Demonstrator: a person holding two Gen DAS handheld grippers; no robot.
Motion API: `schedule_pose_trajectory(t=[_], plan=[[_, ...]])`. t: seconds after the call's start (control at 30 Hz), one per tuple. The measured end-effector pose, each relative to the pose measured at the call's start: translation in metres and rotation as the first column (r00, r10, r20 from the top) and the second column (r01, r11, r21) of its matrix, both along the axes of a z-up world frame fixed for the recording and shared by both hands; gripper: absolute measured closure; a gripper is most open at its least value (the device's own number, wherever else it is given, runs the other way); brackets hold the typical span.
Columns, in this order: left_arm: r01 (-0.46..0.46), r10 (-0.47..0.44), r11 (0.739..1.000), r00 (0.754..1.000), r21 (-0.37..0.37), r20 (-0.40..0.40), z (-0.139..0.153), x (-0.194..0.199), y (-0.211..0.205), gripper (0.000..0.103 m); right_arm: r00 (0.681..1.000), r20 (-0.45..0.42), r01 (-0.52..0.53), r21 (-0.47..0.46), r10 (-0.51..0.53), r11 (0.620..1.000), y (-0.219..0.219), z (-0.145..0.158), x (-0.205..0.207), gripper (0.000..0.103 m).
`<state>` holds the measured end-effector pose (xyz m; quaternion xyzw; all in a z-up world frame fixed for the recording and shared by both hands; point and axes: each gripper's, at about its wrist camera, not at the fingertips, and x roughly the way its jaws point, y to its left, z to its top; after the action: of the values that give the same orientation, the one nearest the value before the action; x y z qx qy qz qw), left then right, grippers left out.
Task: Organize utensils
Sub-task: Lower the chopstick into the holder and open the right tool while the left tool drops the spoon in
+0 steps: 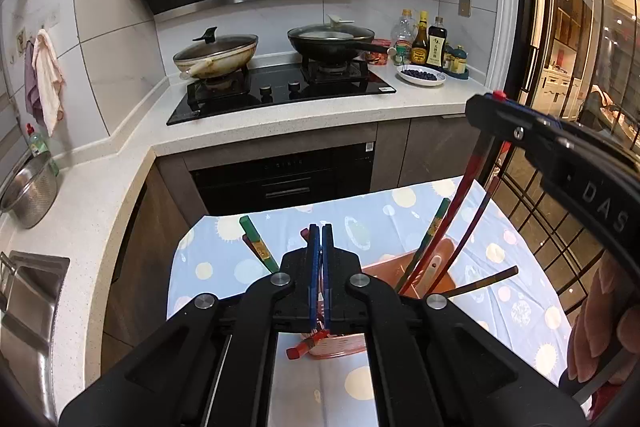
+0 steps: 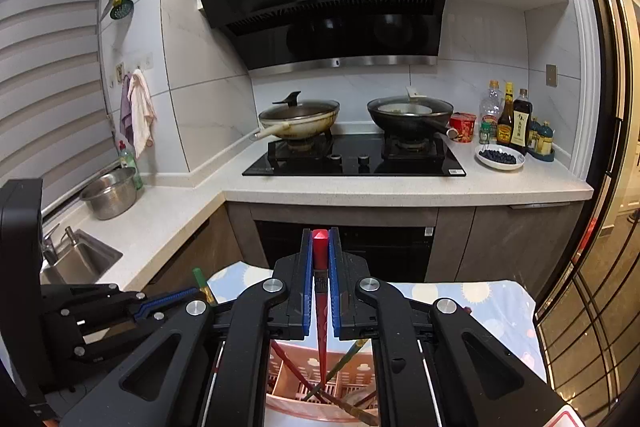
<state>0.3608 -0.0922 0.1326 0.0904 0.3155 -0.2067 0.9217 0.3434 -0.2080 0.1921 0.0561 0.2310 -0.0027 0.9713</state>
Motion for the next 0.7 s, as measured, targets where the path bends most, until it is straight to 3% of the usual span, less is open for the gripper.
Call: schedule_pose_trajectory(t=[0.33, 0.4, 0.47, 0.7], plan=[[-0.033, 0.033, 0.999, 0.999, 0.021, -0.010, -0.012, 0.010, -0.002, 0.098, 0.999, -0.042, -0.010, -0.022, 0.009, 1.000, 0.007, -0.016, 0.002, 0.095], [-0.043, 0.043, 0.999, 0.999, 0.021, -0.011, -0.014, 0.010, -0.002, 0.076, 0.999, -0.041, -0.005, -0.022, 0.004, 1.000, 0.006, -0.018, -0.001, 0.089], [-0.058, 0.058, 0.998, 0.998, 0.022, 0.003, -0.014, 0.009, -0.001, 0.066, 0.999, -0.037, -0.003, -0.018, 0.003, 1.000, 0.006, -0.019, -0.003, 0.081], [-0.068, 0.068, 0.997, 0.998, 0.025, 0.009, -0.014, 0.007, -0.001, 0.063, 0.999, -0.033, 0.000, -0.023, -0.001, 1.000, 0.006, -0.021, -0.012, 0.075]])
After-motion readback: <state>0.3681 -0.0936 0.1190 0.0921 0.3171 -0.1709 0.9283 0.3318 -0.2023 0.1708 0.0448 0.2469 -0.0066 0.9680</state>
